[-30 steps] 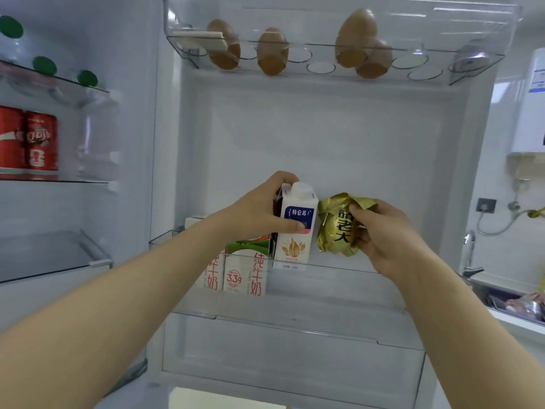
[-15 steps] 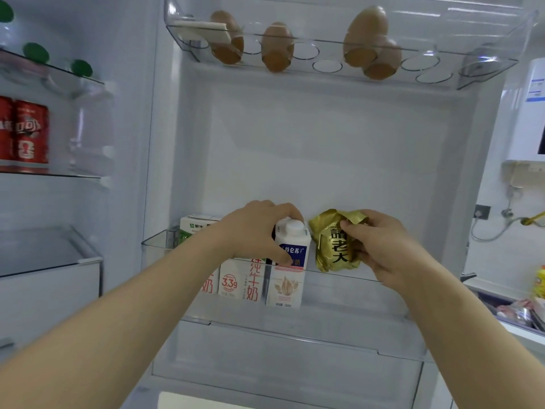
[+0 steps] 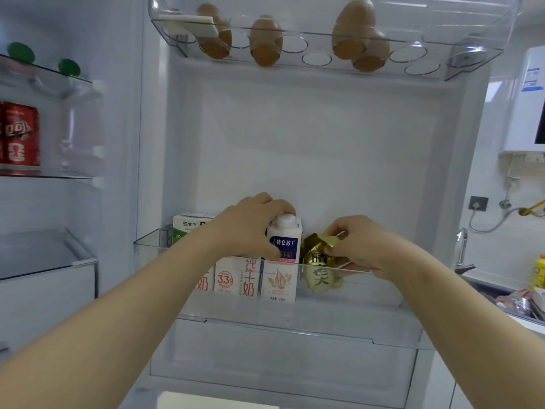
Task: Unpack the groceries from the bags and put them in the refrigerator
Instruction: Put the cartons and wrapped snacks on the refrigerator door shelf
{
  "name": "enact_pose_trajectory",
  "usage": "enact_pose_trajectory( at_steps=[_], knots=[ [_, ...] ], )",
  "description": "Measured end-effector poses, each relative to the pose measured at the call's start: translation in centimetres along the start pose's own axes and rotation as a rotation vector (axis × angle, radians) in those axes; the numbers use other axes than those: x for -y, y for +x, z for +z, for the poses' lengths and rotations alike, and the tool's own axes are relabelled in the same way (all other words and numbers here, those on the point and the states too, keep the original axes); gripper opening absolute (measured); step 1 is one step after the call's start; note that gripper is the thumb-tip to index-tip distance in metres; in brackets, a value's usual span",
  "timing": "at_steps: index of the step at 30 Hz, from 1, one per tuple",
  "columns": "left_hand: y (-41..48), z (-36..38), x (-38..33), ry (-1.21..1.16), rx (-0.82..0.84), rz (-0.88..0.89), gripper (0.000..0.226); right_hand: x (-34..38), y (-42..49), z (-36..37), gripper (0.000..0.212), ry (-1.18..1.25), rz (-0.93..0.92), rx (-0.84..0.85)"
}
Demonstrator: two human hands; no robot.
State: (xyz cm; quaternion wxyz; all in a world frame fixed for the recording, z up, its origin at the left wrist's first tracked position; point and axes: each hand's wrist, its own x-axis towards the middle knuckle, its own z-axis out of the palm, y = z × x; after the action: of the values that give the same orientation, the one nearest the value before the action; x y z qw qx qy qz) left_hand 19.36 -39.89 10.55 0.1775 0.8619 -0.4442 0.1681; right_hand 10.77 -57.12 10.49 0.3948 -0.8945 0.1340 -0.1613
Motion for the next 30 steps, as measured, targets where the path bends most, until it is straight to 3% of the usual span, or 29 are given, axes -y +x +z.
enact_pose_trajectory(
  at_steps=[9, 15, 17, 19, 30],
  knots=[
    [-0.1, 0.0, -0.3, 0.029, 0.005, 0.003, 0.070, 0.8, -0.3, 0.5, 0.050, -0.367, -0.058, 0.186],
    [-0.2, 0.0, -0.2, 0.039, 0.011, -0.001, 0.069, 1.1, -0.7, 0.6, 0.060, -0.229, 0.038, 0.391],
    [-0.3, 0.0, -0.2, 0.027, 0.004, -0.006, 0.067, 1.1, -0.8, 0.6, 0.053, -0.224, 0.052, 0.430],
    [-0.3, 0.1, -0.2, 0.005, -0.012, -0.012, 0.064, 1.2, -0.9, 0.5, 0.043, -0.232, 0.074, 0.424],
    [-0.4, 0.0, -0.2, -0.127, -0.040, -0.027, 0.052, 1.0, -1.0, 0.3, 0.028, -0.107, 0.063, 0.142]
  ],
)
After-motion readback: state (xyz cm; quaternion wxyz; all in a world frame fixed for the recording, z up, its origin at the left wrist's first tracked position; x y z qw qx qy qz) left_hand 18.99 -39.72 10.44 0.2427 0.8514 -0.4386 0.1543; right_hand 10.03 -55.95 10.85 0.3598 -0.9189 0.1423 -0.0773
